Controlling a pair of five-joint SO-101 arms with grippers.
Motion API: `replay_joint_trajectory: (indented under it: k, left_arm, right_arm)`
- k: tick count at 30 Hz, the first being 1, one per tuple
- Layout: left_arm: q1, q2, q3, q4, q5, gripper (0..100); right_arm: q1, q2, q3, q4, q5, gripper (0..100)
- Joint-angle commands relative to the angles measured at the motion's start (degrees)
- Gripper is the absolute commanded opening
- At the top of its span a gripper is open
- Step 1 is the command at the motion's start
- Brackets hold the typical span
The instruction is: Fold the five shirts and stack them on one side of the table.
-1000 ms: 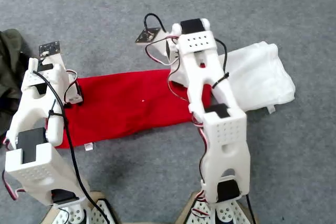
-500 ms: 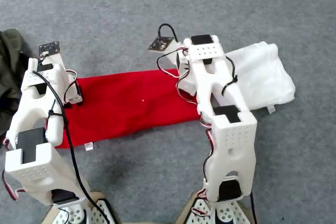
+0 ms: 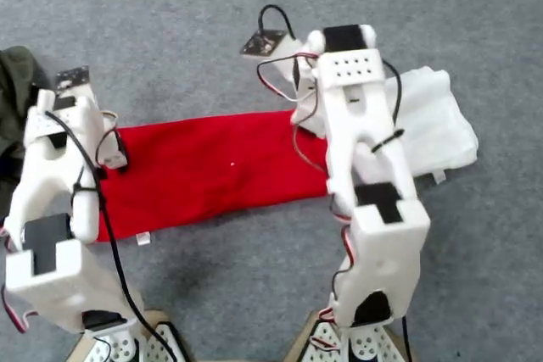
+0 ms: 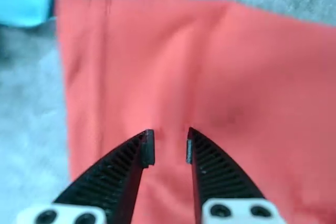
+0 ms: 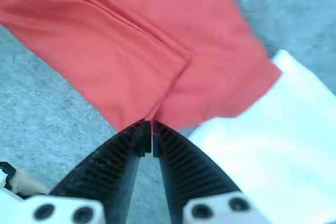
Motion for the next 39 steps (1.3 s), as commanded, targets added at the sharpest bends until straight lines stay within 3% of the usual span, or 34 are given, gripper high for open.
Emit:
replay_joint_trajectory:
  k: [1,7,11,21,28,30,34,39]
  left_arm:
    - [-1.1,-6.2,-4.6,7.2,-0.2,17]
    - [-9.0,-8.1,-5.1,14.4,-0.3,22]
    - [-14.2,-6.4,-3.0,10.9,-3.3,22]
    - [-15.0,8.8,-5.2,4.4,-4.2,22]
    - [-15.2,20.3,-12.0,8.4,-3.7,21]
    - [-14.8,22.5,-15.0,10.9,-3.3,18]
    - [-14.7,25.3,-18.0,11.8,-4.0,2]
    - [-15.4,25.9,-18.3,11.8,-4.7,3]
  right_arm:
    - [0.6,-8.2,1.2,0.6,-0.3,1.5]
    - [0.7,-19.4,13.1,0.4,0.0,1.5]
    - [0.6,-24.3,19.3,0.3,3.0,1.5]
    - [0.5,-26.2,23.5,-1.0,3.3,1.5]
    - [0.5,-26.2,23.5,-1.0,3.2,1.5]
    - [0.5,-26.2,23.5,-1.0,3.2,1.5]
    - [0.5,-26.5,23.3,-1.0,3.2,1.5]
    - [0.6,-26.6,19.6,-0.5,3.1,1.5]
